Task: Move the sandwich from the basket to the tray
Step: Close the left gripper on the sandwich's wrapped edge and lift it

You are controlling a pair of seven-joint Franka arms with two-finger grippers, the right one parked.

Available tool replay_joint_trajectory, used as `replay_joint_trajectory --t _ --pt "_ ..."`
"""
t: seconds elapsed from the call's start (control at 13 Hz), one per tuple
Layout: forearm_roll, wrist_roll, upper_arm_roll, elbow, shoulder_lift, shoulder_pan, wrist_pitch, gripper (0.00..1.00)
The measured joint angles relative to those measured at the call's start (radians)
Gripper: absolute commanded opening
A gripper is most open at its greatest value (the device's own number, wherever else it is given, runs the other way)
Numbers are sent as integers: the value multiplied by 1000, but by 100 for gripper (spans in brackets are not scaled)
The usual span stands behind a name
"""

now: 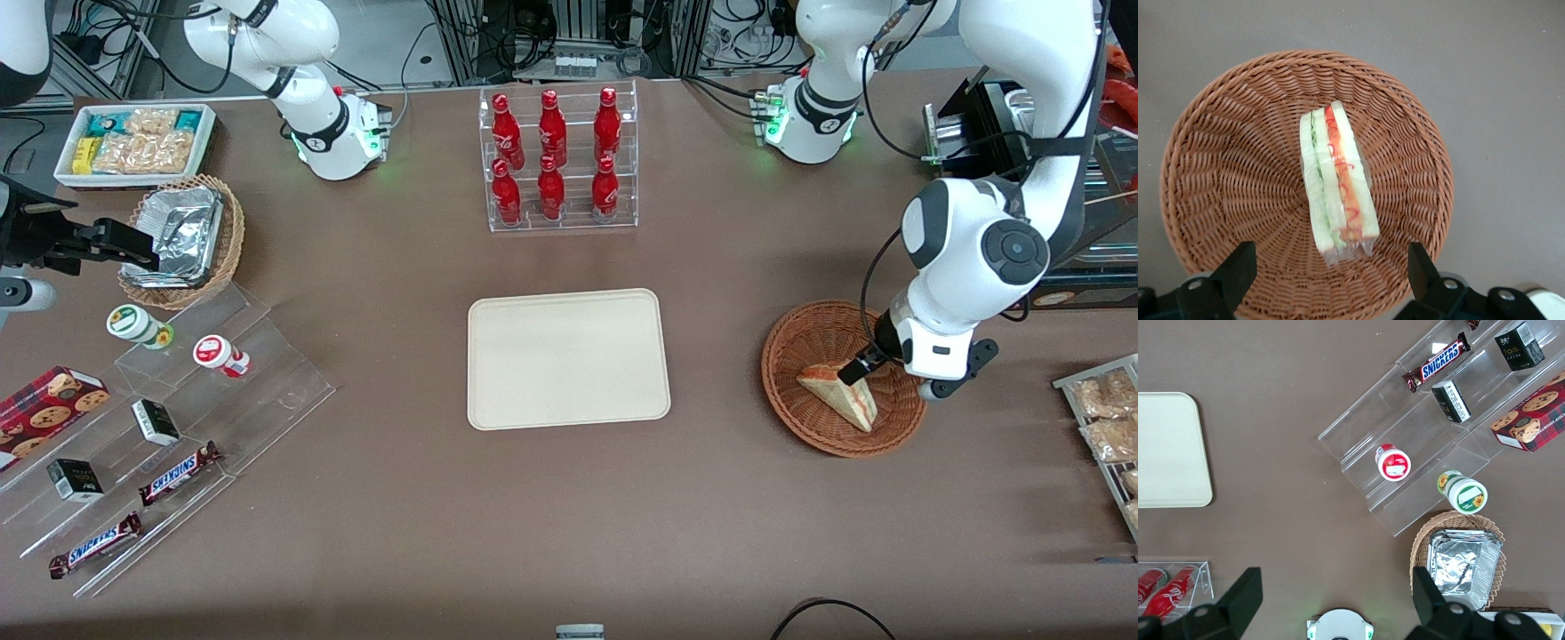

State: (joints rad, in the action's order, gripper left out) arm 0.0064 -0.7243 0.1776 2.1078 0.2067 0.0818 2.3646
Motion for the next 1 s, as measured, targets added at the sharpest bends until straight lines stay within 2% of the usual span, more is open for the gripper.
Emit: replay_joint_trajectory --t 1.0 --pt "0 -22 0 4 111 6 92 100"
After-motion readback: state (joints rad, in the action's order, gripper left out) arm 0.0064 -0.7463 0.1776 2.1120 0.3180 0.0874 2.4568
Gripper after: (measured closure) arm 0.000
